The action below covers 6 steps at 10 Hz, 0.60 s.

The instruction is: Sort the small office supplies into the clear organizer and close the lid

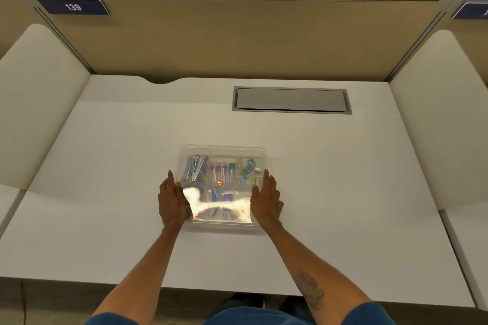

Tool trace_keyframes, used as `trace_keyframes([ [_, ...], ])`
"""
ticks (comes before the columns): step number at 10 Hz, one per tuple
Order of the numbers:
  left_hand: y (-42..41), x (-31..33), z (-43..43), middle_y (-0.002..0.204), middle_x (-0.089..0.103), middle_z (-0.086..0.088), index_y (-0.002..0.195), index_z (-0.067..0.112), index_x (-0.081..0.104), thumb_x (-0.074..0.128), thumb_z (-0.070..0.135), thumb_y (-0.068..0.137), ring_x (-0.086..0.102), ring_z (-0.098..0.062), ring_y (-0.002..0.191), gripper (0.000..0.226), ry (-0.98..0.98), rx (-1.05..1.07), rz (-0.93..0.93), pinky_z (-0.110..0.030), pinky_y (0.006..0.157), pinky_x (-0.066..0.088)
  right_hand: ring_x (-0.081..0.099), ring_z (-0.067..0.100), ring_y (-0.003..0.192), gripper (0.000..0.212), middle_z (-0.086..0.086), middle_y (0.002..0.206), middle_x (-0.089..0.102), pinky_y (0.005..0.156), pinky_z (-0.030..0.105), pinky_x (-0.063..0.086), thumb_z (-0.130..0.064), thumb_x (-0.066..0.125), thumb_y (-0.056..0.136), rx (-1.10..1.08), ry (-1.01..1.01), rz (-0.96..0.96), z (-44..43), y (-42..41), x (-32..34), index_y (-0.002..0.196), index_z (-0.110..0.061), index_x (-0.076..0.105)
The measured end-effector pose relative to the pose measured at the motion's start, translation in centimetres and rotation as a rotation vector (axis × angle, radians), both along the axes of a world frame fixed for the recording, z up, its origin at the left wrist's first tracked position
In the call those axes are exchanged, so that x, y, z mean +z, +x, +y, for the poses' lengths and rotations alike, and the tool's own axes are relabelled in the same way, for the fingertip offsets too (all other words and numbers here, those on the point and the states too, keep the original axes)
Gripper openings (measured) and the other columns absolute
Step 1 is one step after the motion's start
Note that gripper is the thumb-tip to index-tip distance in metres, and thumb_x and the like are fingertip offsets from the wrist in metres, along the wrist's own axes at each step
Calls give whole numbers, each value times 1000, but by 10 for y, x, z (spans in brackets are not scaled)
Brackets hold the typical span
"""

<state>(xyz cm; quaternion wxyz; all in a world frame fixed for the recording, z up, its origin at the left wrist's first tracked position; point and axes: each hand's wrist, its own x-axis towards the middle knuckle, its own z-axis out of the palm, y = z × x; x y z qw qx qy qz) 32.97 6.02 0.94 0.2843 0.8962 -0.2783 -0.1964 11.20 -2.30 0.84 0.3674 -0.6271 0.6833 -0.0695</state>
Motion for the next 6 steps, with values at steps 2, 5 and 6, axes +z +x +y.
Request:
trace_keyframes([
  [2, -12, 13, -4, 153, 38, -9, 152, 19, 32, 40, 23, 104, 36, -34, 139, 49, 144, 25, -166, -56, 113, 27, 42, 31, 133, 57, 1, 158, 24, 107, 50, 40, -34, 42, 101, 61, 42, -49, -15, -15, 13, 153, -29, 18],
  [5, -59, 46, -43, 157, 33, -7, 153, 15, 29, 37, 28, 105, 28, -26, 147, 51, 148, -201, -364, -47, 122, 17, 31, 30, 142, 58, 5, 160, 21, 112, 48, 32, -38, 40, 100, 169, -137, 8, -51, -44, 42, 153, -23, 21],
  [6, -73, 61, -67, 160, 28, -8, 154, 13, 26, 34, 29, 106, 20, -26, 151, 51, 63, -292, -332, -43, 124, 14, 21, 26, 149, 59, 5, 163, 18, 120, 45, 24, -40, 38, 102, 210, -270, 18, -70, -53, 58, 154, -22, 19],
])
